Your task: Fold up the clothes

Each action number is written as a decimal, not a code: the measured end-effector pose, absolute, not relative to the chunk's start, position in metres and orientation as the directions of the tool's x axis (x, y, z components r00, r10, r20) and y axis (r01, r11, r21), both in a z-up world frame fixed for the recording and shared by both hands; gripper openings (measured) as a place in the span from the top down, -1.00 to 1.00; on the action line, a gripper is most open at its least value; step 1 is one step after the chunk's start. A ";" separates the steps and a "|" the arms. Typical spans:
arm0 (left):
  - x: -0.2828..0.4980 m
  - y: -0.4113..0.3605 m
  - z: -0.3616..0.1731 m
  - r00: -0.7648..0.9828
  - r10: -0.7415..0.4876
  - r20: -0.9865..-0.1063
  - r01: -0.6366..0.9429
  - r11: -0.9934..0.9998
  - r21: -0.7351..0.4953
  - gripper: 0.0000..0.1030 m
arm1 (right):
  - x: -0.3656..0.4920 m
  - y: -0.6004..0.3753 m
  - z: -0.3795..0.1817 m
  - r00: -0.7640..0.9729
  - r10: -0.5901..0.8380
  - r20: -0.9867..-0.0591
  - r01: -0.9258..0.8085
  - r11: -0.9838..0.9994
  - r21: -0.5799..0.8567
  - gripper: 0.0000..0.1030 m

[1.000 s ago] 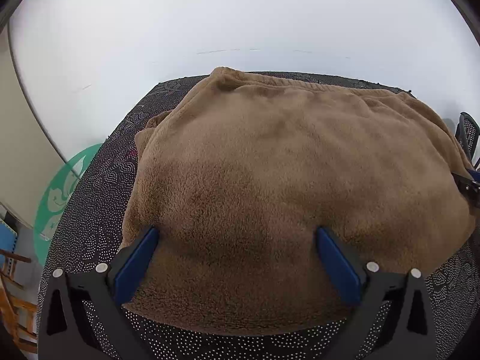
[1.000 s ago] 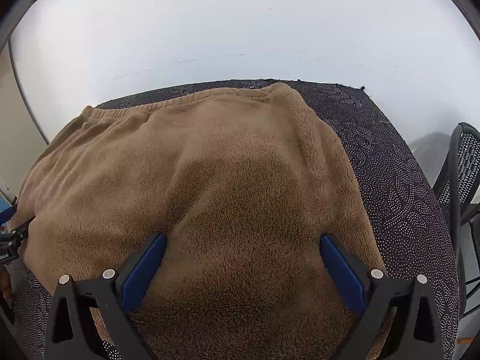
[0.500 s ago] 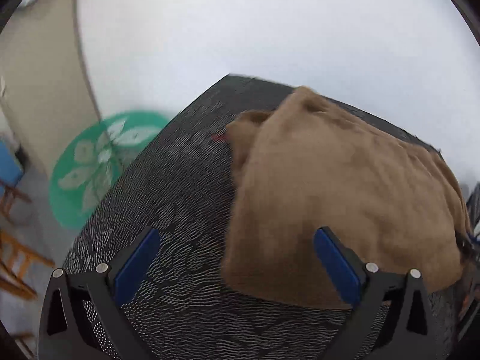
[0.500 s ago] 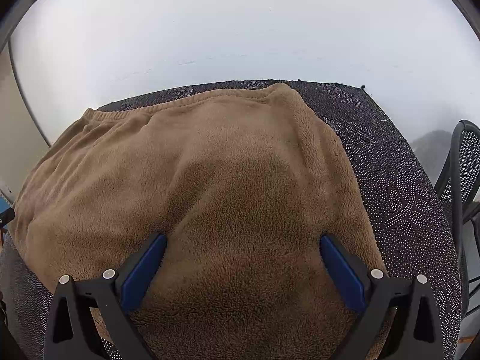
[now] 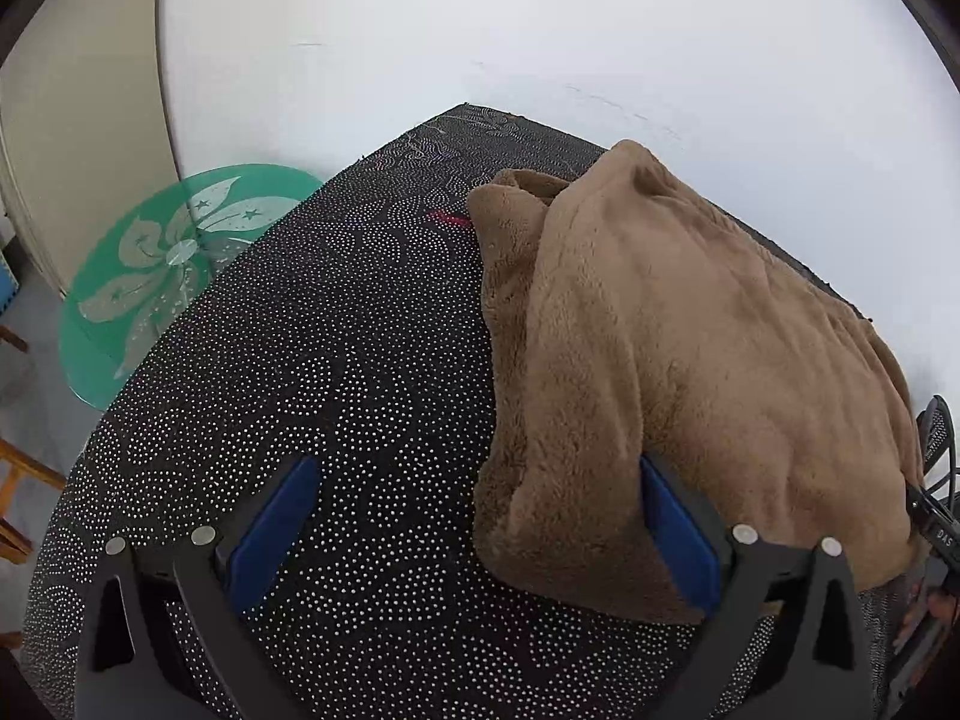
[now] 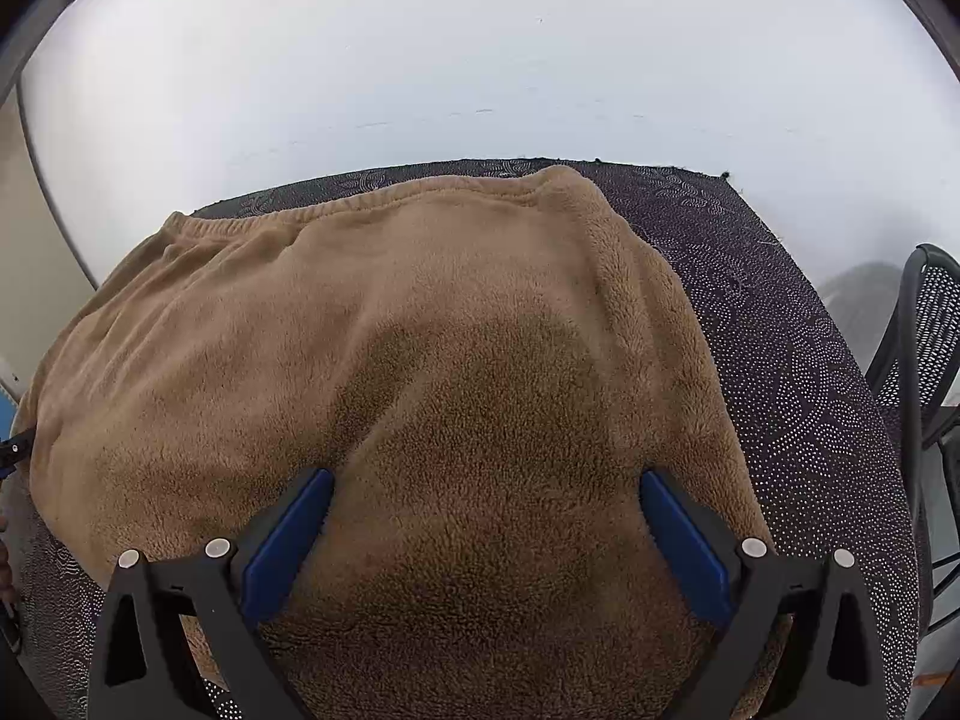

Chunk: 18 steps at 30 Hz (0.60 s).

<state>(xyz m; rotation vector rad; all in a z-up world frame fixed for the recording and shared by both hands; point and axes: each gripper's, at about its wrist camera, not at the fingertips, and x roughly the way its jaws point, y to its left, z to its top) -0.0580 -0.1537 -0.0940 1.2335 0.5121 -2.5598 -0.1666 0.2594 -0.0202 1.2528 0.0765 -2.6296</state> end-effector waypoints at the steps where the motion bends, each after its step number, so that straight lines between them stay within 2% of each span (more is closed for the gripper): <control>1: -0.058 -0.154 -0.093 -0.612 -0.072 -0.788 0.372 -0.905 -0.206 -1.00 | -0.166 0.259 -0.020 -0.609 -0.181 -0.772 0.226 -0.973 0.050 -0.99; 9: -0.053 -0.147 -0.086 -0.643 0.019 -0.766 0.297 -0.915 -0.272 -1.00 | -0.166 0.260 -0.020 -0.608 -0.186 -0.772 0.228 -0.972 0.055 -0.99; 14: -0.062 -0.134 -0.091 -0.613 -0.035 -0.789 0.298 -0.936 -0.190 -1.00 | -0.166 0.260 -0.019 -0.607 -0.189 -0.772 0.228 -0.972 0.059 -0.99; 18: -0.049 -0.122 -0.064 -0.688 -0.077 -0.722 0.267 -0.952 -0.152 -1.00 | -0.166 0.260 -0.020 -0.608 -0.190 -0.771 0.228 -0.972 0.060 -0.99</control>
